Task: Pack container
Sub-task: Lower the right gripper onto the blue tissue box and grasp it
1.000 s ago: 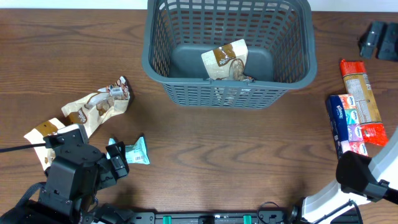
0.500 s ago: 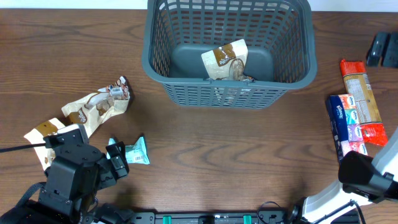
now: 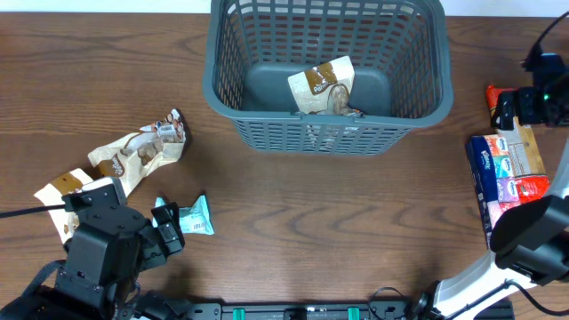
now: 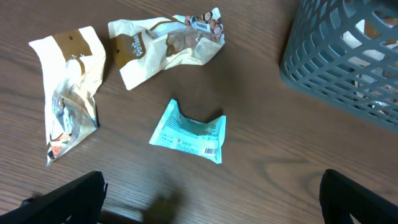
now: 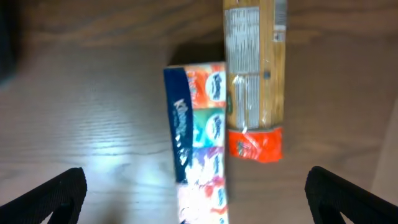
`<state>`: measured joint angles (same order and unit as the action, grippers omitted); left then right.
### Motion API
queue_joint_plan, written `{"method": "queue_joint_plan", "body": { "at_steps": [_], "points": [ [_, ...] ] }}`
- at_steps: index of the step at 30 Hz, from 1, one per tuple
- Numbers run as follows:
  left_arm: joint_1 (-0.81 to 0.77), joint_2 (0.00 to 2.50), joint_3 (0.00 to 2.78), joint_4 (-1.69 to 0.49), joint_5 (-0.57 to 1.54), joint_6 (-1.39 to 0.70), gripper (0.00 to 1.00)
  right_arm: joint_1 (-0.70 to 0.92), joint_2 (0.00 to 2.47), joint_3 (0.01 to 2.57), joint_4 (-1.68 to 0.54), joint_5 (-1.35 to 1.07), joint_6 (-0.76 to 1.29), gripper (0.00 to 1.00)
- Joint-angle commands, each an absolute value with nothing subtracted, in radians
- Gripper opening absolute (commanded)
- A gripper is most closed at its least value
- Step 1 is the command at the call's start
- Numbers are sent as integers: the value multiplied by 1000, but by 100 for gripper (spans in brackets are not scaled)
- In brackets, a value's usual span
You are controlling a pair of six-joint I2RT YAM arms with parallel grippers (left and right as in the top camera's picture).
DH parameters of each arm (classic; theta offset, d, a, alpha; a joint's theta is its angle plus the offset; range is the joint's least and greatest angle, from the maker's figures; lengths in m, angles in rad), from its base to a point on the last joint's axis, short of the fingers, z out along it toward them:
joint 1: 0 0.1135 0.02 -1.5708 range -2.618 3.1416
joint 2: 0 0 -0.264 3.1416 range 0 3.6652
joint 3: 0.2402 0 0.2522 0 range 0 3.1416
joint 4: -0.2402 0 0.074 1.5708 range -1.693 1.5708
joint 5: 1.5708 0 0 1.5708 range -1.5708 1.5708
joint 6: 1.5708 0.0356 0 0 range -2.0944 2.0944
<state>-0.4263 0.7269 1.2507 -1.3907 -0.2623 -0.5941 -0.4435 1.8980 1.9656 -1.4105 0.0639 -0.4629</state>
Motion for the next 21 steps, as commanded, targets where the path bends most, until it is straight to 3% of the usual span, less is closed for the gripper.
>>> {"method": "queue_joint_plan", "body": {
  "at_steps": [1, 7, 16, 21],
  "points": [
    [-420, 730, 1257, -1395, -274, -577, 98, -459, 1896, 1908, -1367, 142, -563, 99],
    [-420, 730, 1257, -1395, -274, -577, 99, -484, 1897, 1831, -1292, 309, -565, 99],
    [-420, 730, 1257, -1395, -274, -577, 99, -553, 1897, 1673, -1286, 53, -547, 99],
    [-420, 730, 1257, -1395, -274, -577, 99, -567, 1897, 1515, -1259, 76, -547, 99]
  ]
}}
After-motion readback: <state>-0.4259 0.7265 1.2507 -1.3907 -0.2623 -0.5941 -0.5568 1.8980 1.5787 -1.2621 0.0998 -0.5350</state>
